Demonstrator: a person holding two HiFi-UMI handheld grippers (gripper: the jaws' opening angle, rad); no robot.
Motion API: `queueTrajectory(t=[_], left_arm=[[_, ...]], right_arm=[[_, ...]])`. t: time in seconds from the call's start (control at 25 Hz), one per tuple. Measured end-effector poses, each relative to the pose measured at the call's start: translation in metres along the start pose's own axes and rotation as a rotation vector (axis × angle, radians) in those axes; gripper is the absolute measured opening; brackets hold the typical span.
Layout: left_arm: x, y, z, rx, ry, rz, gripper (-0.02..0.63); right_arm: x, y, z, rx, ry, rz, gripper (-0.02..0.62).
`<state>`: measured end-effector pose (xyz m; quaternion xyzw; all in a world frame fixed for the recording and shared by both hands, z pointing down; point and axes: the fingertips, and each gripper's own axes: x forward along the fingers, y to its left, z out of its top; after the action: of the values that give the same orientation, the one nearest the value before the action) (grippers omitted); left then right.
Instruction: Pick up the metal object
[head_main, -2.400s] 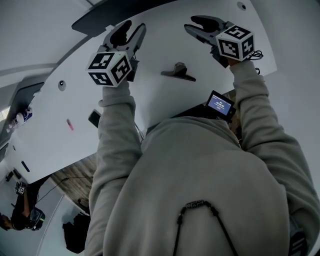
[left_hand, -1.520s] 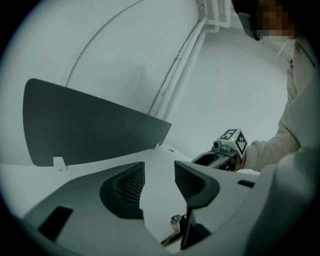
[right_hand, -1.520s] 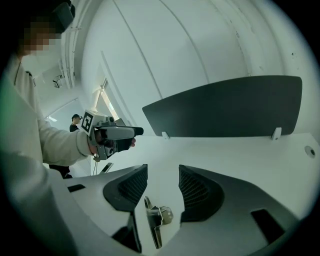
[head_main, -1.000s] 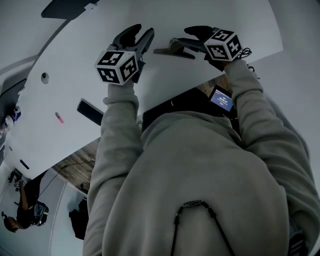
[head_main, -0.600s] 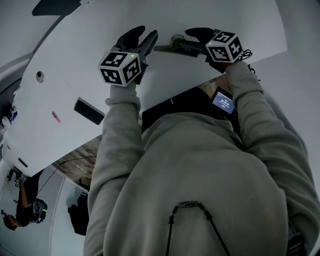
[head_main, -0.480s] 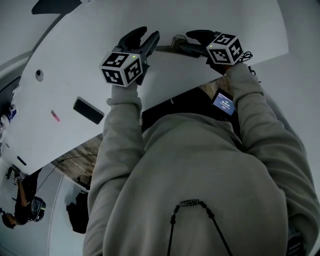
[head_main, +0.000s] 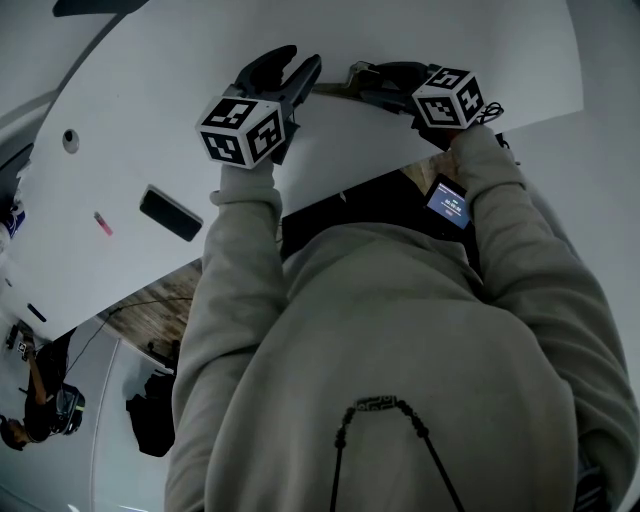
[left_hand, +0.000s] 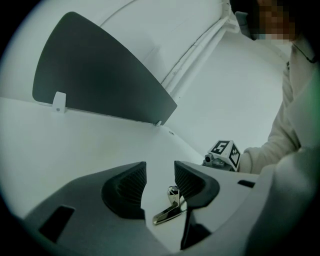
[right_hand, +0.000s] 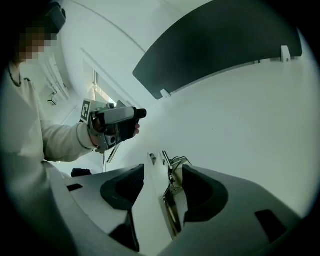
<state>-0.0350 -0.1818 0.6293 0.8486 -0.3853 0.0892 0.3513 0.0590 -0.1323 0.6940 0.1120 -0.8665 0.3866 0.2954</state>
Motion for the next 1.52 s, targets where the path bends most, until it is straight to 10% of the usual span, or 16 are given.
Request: queueTrajectory(t=[0.32,0.48,1.52], left_arm=[[0.0,-0.009,-0.005,-0.007,0.015,-0.019,0.172],[-0.002,-0.011,-0.003,-0.003,0.014,-0.015,0.172],[-0.039,-0.014,0.026,-0.001,-0.016,0.02,0.172]], right_arm=[[0.006,0.002,-0.005,0.034,0.012,0.014,0.207],[0.006,0.009,-0.01,0.015,0.041,0.047,0.101],[-0.023,0.053,0.037,-0.001,0.026,0.083,0.094]])
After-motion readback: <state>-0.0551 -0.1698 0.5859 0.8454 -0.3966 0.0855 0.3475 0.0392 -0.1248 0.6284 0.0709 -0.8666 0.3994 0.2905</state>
